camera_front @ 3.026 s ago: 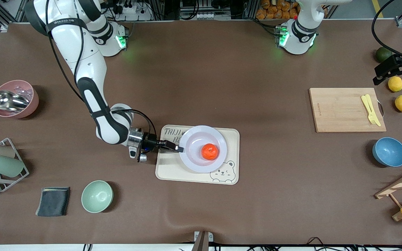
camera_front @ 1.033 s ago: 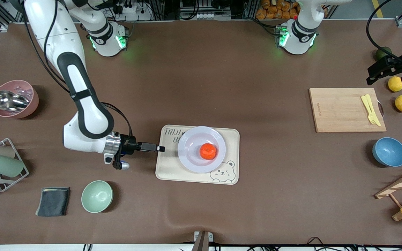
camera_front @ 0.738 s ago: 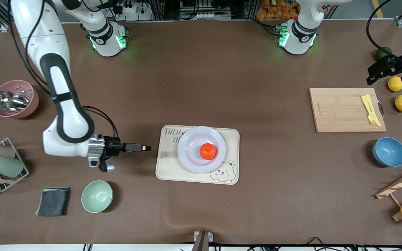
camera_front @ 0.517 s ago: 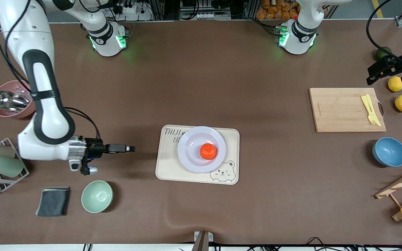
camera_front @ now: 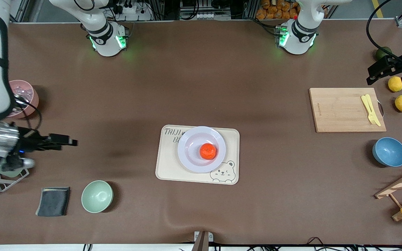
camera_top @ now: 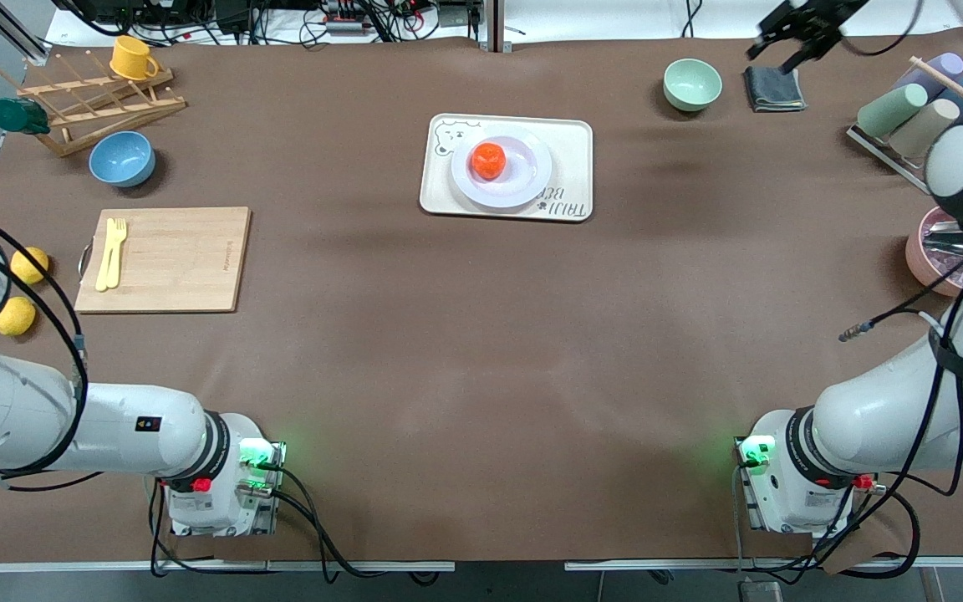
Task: Place orange and plate with both arms
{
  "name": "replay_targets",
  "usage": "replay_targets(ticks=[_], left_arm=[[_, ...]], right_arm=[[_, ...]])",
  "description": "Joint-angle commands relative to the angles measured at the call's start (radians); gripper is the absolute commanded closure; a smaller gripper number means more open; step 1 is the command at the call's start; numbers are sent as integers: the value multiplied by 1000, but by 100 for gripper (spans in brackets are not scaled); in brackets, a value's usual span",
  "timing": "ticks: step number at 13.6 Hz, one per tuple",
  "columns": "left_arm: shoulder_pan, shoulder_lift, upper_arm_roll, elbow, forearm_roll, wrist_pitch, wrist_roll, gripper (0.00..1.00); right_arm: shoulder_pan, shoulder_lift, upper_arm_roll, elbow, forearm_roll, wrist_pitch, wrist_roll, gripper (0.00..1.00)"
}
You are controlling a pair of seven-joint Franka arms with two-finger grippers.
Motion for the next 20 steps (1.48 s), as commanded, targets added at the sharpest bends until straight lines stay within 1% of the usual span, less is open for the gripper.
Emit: replay_targets(ticks=[1, 2, 4, 7, 9, 12, 13, 16, 18, 19, 20], left_arm=[[8, -24, -7, -19, -18, 8, -15, 0], [10, -24, -7, -19, -18, 8, -15, 0], [10, -22, -7, -19, -18, 8, -15, 0], [10, -24, -7, -21, -18, 8, -13, 0], [11, -24, -7, -19, -18, 8, -13, 0], [13, -24, -7, -19, -18, 8, -8, 0], [13, -24, -7, -19, -18, 8, -7, 0], [13, -24, -7, -18, -18, 8, -5, 0], [13, -24, -5, -16, -18, 8, -5, 0], [13, -22, -5, -15, -18, 8, -4, 0], [13, -22, -5, -16, -18, 8, -1, 0]], right_arm=[[-29, -75, 2, 29, -172, -48, -3, 0], [-33, -77, 10, 64, -237, -82, -11, 0], [-46, -86, 11, 84, -239, -115, -5, 0], [-38, -147, 7, 83, -264, -116, -1, 0], [-38, -192, 13, 84, -348, -105, 1, 0], [-46, -287, 21, 74, -351, -128, 21, 0], [-55, -310, 31, 67, -354, -157, 25, 0], [-64, -359, 42, 9, -354, -179, 56, 0], [-90, -386, 88, -53, -359, -170, 93, 0], [-96, -393, 121, -80, -389, -152, 113, 0], [-98, -391, 152, -86, -438, -130, 154, 0]])
